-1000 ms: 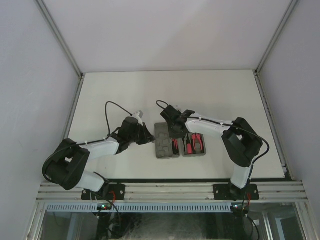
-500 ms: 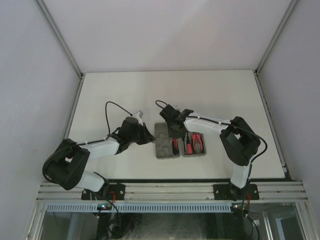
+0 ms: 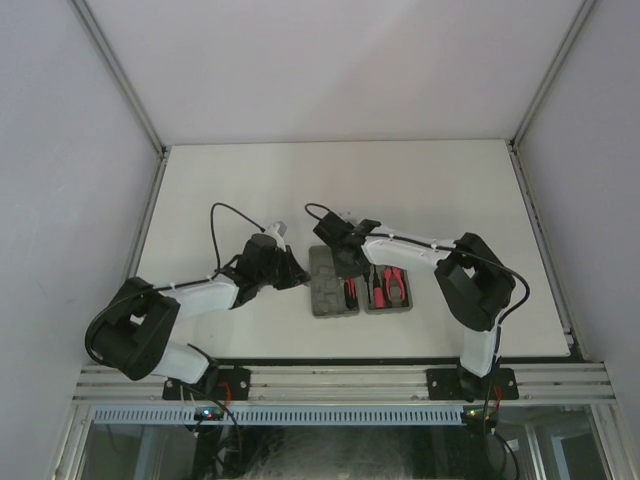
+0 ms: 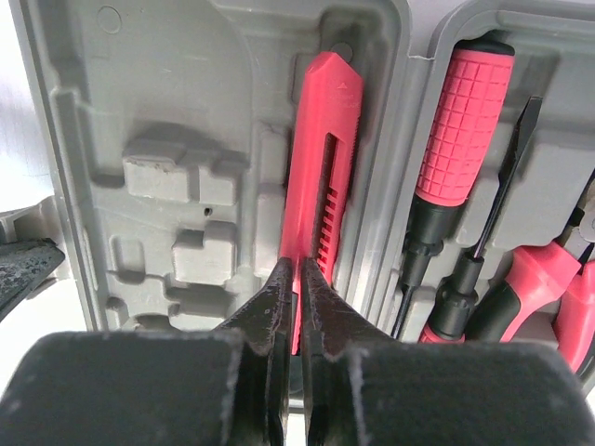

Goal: Sort the tools into containers
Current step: Place the utility knife in the storage box.

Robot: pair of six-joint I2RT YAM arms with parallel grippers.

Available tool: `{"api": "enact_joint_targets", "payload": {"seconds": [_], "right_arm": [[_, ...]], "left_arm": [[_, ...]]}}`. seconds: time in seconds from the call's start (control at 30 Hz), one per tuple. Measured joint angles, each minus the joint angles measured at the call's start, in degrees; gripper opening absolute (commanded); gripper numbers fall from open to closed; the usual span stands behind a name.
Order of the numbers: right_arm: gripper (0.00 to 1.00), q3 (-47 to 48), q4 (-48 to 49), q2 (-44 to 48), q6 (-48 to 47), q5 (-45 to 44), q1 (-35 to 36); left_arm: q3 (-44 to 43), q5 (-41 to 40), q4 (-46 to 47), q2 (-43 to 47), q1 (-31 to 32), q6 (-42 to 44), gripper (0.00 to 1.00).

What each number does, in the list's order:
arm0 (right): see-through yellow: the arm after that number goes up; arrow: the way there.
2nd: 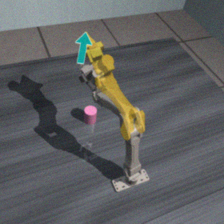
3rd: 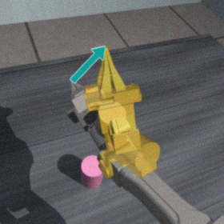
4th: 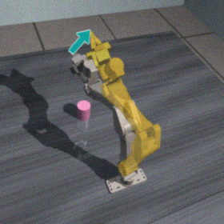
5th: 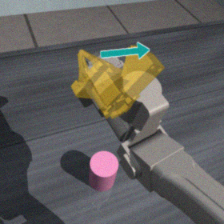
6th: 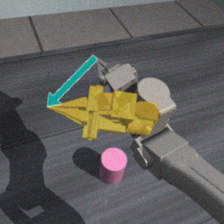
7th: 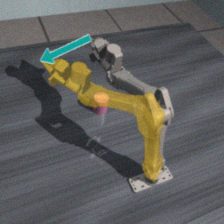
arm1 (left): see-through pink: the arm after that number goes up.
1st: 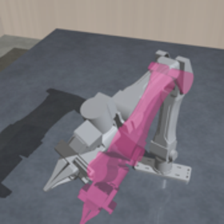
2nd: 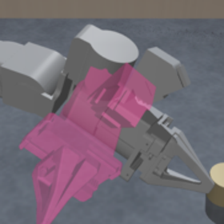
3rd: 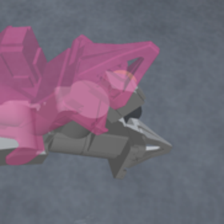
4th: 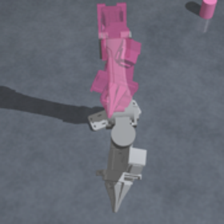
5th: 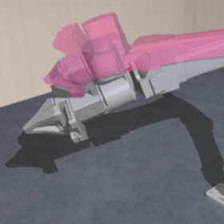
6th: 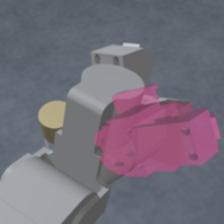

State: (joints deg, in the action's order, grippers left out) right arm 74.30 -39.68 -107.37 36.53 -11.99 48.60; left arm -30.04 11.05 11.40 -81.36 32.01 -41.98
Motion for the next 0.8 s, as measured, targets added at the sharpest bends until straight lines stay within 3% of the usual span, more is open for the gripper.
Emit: {"api": "enact_joint_targets", "payload": {"seconds": [0.8], "right_arm": [[0.0,-1.62,2.4,-1.01,0.94,-1.88,1.49]], "left_arm": [[0.0,0.11,-0.09,0.02,-0.11,0.0,0.0]]}}
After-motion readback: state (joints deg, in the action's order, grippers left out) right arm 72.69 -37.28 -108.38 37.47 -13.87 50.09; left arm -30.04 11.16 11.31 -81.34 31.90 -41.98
